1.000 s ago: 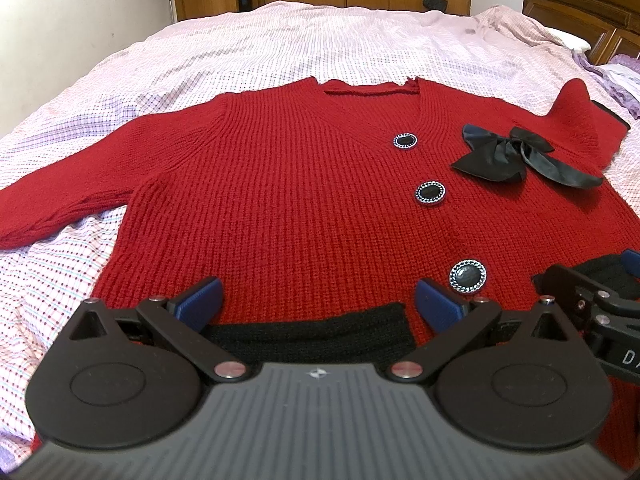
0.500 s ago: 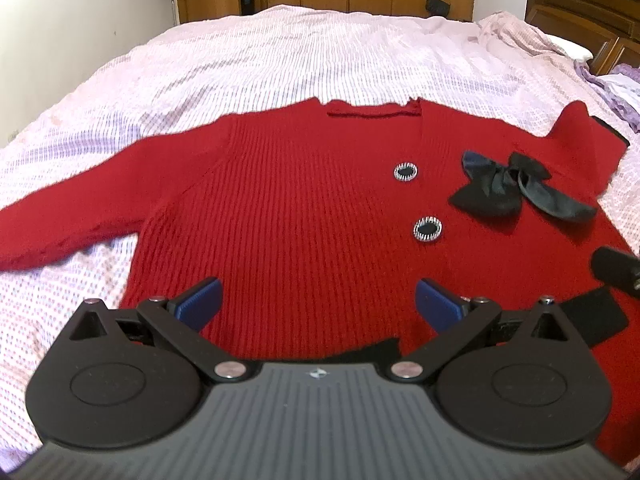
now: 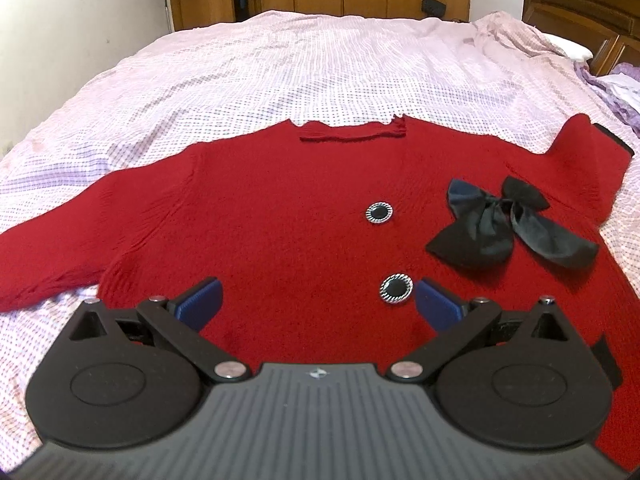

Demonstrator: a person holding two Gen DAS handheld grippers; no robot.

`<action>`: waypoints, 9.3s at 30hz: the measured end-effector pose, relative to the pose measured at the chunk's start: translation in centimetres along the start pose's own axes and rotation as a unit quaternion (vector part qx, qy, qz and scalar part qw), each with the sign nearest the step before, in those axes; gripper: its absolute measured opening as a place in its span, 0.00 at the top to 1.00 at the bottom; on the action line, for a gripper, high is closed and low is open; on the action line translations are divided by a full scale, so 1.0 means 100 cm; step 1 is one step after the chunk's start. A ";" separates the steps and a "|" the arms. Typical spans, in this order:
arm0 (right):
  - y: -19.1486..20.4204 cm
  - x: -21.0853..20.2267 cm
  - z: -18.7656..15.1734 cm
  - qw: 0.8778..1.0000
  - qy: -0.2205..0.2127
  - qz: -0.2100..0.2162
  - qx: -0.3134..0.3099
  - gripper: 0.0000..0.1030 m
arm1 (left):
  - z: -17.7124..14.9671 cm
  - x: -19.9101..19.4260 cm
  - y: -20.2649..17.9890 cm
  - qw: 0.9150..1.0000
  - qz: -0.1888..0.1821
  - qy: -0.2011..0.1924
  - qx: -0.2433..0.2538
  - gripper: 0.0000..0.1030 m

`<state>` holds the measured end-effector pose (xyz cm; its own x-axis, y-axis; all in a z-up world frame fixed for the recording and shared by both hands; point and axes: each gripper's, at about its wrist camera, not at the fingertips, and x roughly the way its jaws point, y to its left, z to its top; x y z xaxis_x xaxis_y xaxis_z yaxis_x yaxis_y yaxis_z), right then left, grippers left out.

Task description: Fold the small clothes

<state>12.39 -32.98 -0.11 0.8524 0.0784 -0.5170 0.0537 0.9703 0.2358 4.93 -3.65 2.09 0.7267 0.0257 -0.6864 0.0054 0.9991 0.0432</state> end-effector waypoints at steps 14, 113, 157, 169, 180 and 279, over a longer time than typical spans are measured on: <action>-0.088 0.100 0.035 0.993 0.020 -0.028 0.111 0.00 | -0.002 0.041 -0.022 0.999 0.013 0.039 0.010 0.00; 0.134 -0.005 -0.011 0.990 0.034 0.137 -0.015 0.38 | 0.016 -0.031 0.076 0.999 0.040 -0.015 -0.028 0.00; 0.046 0.061 -0.028 0.995 -0.008 0.034 0.095 0.67 | 0.065 0.029 0.006 0.996 0.012 -0.080 -0.029 0.84; 0.044 0.057 -0.031 0.994 -0.013 0.041 0.100 0.67 | 0.007 0.022 0.071 0.996 0.006 0.010 -0.084 0.68; 0.046 0.051 -0.030 0.993 -0.021 0.048 0.103 0.66 | 0.004 -0.011 0.096 0.996 0.027 -0.017 -0.078 0.42; 0.084 -0.033 0.016 0.992 0.039 0.109 -0.042 0.46 | -0.001 -0.034 0.242 0.979 0.134 0.013 -0.150 0.38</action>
<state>10.89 -25.43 4.87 0.7957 0.3022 -0.5249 -0.1733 0.9440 0.2808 2.54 20.47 5.40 0.6559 0.2860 -0.6985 -0.3887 0.9213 0.0122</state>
